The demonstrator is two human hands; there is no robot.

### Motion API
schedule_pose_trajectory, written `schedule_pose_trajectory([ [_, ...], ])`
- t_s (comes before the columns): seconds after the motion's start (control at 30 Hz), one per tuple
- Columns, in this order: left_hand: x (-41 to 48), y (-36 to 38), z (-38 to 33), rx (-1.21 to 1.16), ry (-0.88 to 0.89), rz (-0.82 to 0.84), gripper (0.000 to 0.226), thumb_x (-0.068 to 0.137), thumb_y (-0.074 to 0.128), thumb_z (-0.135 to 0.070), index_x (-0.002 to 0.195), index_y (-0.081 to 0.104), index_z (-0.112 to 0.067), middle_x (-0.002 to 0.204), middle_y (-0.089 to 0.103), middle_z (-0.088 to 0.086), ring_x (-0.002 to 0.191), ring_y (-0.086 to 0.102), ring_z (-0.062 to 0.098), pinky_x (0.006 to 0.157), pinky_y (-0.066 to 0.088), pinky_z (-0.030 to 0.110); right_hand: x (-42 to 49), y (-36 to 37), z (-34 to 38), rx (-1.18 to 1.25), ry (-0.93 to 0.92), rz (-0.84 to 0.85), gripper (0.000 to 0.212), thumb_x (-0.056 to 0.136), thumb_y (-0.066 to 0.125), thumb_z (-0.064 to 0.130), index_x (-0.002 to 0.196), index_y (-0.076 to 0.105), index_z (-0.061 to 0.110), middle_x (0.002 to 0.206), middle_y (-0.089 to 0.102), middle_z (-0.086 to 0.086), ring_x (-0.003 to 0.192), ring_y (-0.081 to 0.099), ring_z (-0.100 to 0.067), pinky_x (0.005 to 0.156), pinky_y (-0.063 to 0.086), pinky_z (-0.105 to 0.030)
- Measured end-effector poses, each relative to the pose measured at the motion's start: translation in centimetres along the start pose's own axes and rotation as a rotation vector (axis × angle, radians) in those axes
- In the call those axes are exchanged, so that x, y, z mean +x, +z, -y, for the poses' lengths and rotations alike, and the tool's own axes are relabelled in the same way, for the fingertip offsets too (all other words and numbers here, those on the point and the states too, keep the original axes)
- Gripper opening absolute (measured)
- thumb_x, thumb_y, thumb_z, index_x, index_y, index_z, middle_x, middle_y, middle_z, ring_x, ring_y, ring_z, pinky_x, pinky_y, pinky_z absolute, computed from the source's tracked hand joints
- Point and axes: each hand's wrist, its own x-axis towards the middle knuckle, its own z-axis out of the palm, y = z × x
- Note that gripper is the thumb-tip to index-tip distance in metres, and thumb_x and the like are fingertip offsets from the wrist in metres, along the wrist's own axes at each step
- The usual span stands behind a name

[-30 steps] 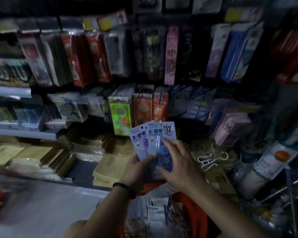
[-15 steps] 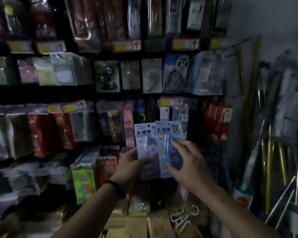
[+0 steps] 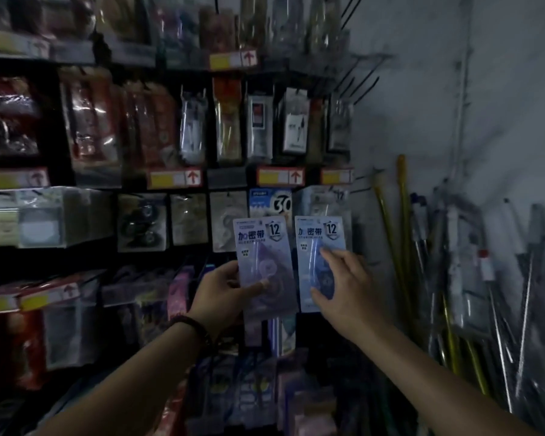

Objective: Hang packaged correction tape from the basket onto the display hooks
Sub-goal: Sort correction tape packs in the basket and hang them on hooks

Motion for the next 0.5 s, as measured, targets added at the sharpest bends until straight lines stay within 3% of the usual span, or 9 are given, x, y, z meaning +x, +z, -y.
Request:
schedule_pose_trajectory([
  [0.07, 1.4, 0.6, -0.7, 0.003, 0.022, 0.003, 0.030, 0.086, 0.087, -0.014, 0.113, 0.077, -0.023, 0.100, 0.084, -0.003, 0.096, 0.081, 0.020, 0.080, 0.066, 0.037, 2.0, 0.0, -1.2, -0.027, 0.008, -0.026, 0.080, 0.093, 0.072, 0.039, 0.161, 0.031, 0.025, 0.141, 0.034, 0.009, 0.132, 0.042, -0.018, 0.103, 0.050, -0.038],
  [0.2, 3.5, 1.5, -1.7, 0.020, 0.021, 0.034, 0.029, 0.086, 0.088, -0.018, 0.113, 0.078, -0.025, 0.100, 0.084, 0.001, 0.092, 0.082, 0.022, 0.082, 0.067, 0.049, 5.4, 0.4, -3.7, -0.058, 0.042, -0.041, 0.080, 0.093, 0.071, 0.037, 0.159, 0.027, 0.028, 0.141, 0.032, 0.007, 0.129, 0.046, -0.024, 0.095, 0.056, -0.044],
  [0.3, 4.8, 2.1, -1.8, 0.030, 0.038, 0.017, 0.029, 0.084, 0.089, -0.022, 0.112, 0.079, -0.024, 0.100, 0.084, 0.000, 0.093, 0.081, 0.020, 0.087, 0.066, 0.049, 7.0, 1.1, -4.5, -0.110, 0.017, -0.055, 0.079, 0.095, 0.068, 0.037, 0.159, 0.022, 0.029, 0.144, 0.033, 0.004, 0.128, 0.048, -0.024, 0.091, 0.057, -0.043],
  [0.5, 6.4, 2.7, -2.3, 0.062, 0.054, 0.035, 0.031, 0.084, 0.089, -0.025, 0.112, 0.078, -0.028, 0.095, 0.084, 0.003, 0.088, 0.082, 0.022, 0.083, 0.067, 0.053, 9.3, 2.3, -5.5, -0.149, 0.014, -0.094, 0.080, 0.097, 0.065, 0.033, 0.162, 0.018, 0.025, 0.154, 0.028, -0.002, 0.131, 0.047, -0.028, 0.093, 0.057, -0.042],
])
